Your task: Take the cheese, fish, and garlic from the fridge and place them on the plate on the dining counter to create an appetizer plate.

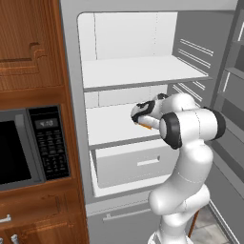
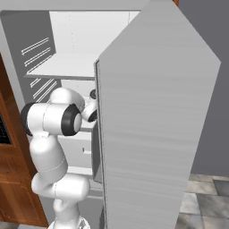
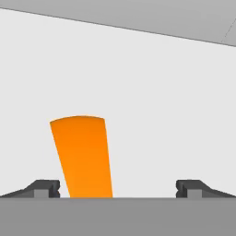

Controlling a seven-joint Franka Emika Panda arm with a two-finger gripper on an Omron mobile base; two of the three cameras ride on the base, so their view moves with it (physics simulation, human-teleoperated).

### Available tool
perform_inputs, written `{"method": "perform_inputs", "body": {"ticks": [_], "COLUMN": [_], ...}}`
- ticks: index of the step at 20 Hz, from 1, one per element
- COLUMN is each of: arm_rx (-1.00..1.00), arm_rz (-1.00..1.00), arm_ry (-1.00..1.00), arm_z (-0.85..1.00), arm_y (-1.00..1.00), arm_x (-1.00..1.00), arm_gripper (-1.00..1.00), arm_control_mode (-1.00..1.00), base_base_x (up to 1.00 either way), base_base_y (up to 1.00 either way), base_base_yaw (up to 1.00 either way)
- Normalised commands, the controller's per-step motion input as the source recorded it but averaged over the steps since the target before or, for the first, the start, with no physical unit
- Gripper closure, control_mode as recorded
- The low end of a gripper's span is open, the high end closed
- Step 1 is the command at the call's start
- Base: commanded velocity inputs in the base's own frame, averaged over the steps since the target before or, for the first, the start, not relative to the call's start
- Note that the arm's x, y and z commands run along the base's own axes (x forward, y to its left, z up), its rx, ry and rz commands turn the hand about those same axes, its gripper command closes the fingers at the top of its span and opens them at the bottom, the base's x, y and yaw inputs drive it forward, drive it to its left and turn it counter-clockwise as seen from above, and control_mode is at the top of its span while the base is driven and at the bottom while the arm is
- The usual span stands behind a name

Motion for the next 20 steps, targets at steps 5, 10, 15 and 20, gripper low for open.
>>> {"method": "perform_inputs", "body": {"ticks": [5,10,15,20], "arm_rx": [-0.04,-0.01,0.00,0.00], "arm_rz": [0.00,0.01,0.00,0.00], "arm_ry": [0.03,0.06,0.13,0.11], "arm_z": [-0.27,-0.18,-0.20,-0.37], "arm_y": [0.31,0.16,0.00,0.00], "arm_x": [-0.08,-0.01,0.00,-0.04], "arm_gripper": [-1.00,-1.00,1.00,1.00], "arm_control_mode": [-1.00,-1.00,-1.00,-1.00], "base_base_x": [0.00,0.00,0.00,0.00], "base_base_y": [0.00,0.00,0.00,0.00], "base_base_yaw": [0.00,0.00,0.00,0.00]}}
